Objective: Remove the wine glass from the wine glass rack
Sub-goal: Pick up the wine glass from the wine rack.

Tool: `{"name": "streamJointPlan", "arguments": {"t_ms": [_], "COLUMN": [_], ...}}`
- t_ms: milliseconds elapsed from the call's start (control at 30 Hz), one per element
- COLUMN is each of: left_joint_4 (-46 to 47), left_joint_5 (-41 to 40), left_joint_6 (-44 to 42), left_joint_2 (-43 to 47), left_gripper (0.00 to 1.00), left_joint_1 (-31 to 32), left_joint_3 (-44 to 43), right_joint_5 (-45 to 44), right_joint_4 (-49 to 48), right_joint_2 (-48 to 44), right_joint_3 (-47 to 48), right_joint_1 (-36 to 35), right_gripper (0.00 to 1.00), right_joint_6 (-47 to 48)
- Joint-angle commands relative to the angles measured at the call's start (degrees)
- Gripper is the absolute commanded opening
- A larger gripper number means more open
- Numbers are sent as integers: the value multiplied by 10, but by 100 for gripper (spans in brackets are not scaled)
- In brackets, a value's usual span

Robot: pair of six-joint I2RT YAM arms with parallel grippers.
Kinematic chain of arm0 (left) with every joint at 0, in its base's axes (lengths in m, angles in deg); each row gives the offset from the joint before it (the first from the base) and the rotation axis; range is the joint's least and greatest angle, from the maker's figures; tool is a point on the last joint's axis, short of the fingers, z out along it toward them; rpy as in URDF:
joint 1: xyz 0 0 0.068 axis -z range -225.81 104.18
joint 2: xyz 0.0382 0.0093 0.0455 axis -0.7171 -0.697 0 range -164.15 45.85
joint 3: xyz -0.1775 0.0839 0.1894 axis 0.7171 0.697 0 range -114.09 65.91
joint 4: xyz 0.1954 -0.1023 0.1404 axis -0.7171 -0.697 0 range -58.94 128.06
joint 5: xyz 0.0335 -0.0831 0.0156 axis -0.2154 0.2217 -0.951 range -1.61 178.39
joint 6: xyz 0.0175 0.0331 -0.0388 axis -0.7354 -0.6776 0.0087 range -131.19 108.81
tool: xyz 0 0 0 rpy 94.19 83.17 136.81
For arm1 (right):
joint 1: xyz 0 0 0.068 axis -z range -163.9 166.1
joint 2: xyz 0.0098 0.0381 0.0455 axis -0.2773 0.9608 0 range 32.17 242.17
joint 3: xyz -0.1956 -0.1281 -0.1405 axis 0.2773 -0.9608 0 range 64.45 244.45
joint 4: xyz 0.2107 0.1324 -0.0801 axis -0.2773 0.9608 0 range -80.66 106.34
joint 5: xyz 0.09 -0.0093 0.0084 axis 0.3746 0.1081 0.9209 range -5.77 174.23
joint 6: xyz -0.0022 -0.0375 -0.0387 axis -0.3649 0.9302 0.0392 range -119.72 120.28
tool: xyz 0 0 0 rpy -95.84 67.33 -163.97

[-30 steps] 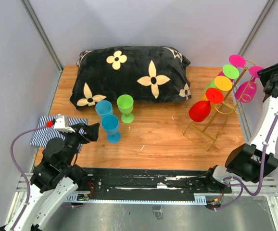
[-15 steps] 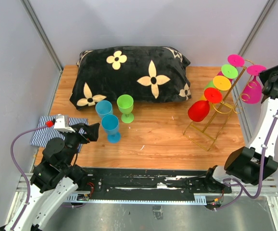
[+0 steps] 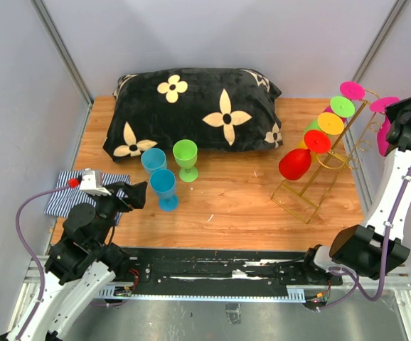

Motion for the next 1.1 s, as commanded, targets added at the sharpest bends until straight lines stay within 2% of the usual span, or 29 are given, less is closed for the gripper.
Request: {"name": "streamJointPlan", "arguments": {"t_ms": [0, 600, 1067], "left_joint_4": [14, 13, 13], "left_joint_5": [1, -1, -1], "left_joint_6": [-2, -2, -2], "left_joint_2": [7, 6, 4], "left_gripper": [100, 100, 100], "left_joint_1": [-4, -4, -4], "left_joint_3": [4, 5, 5], "right_joint_5": [-34, -157, -209], "right_joint_4": [-14, -29, -47], "right_joint_2": [-18, -7, -21], "right_joint_3": [-10, -1, -12], "right_joint_1": [-12, -55, -84], "right_gripper": [1, 1, 1], "right_joint_6": [13, 79, 126]}}
